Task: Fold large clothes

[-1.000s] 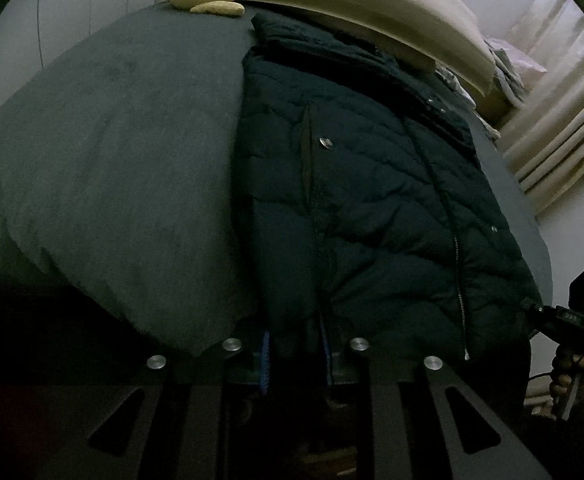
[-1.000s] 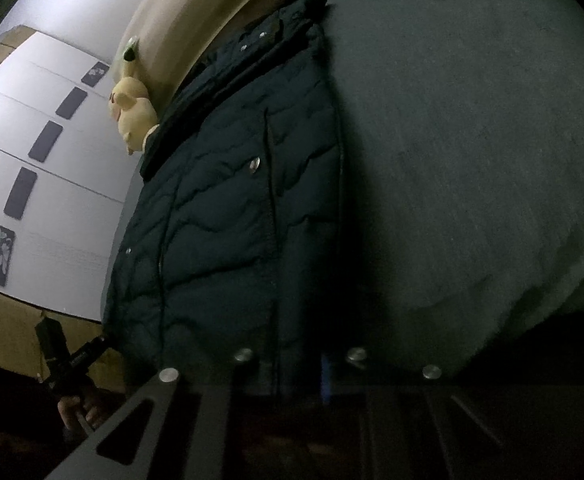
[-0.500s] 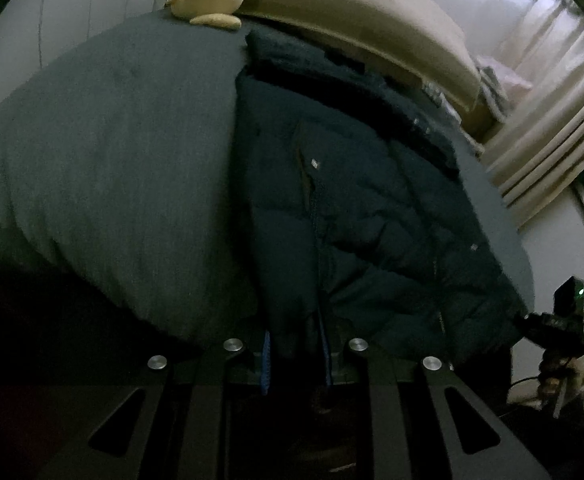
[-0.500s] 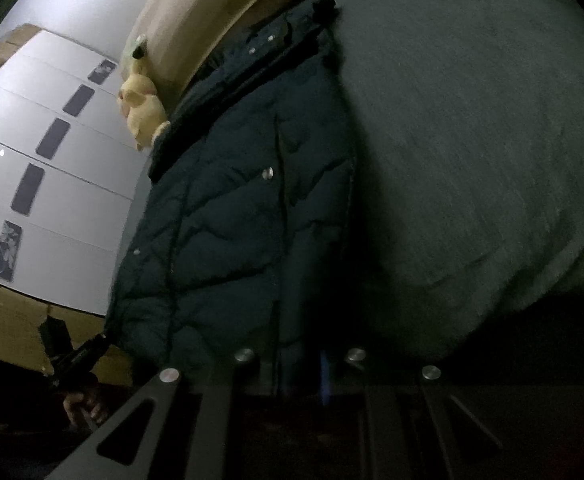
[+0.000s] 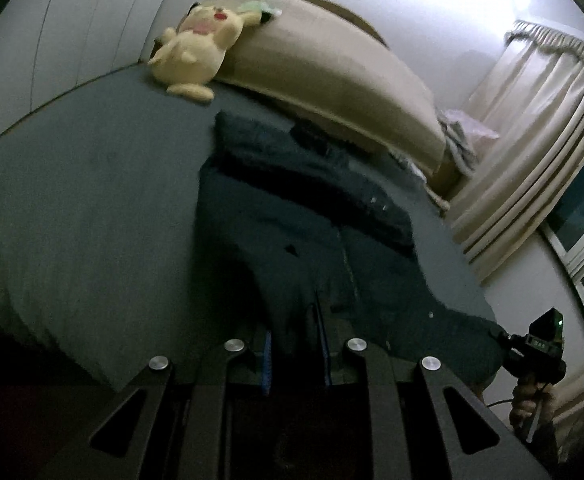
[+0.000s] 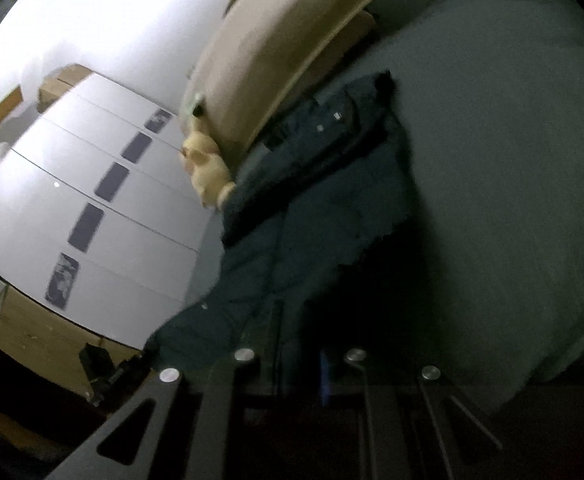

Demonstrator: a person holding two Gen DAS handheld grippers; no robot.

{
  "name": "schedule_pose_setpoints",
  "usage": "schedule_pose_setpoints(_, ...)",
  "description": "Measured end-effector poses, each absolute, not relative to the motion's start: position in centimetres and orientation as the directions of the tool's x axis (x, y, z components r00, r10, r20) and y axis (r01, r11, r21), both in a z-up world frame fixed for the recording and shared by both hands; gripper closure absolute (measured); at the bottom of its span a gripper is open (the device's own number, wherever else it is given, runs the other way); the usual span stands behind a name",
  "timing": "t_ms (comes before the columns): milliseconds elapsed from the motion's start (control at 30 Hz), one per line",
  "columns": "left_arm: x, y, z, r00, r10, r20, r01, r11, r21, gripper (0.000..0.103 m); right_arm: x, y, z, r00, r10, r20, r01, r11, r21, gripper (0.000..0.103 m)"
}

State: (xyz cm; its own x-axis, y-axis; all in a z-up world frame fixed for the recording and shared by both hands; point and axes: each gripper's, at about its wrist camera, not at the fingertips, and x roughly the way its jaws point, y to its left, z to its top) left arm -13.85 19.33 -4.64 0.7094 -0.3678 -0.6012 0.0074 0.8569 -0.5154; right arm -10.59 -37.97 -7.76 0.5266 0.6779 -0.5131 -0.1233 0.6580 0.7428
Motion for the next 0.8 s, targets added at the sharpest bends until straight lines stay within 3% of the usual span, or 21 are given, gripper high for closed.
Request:
schedule_pose_setpoints(333,-12.0,19.3,-2.4,0.767,-0.34,-0.543,0.019,0.859,-0.511,0.085,-9.3,-39.1,-5.0,0.597,0.68,-0.425,-0.166,0.623,0.765,0.089)
schedule_pose_setpoints(800,-11.7,18.8,-2.5,0.757,-0.339,-0.558,0.035,0.874,-0.484,0.085,-9.0,-39.0,-6.3,0.589,0.687,-0.425,-0.152,0.611,0.777,0.089)
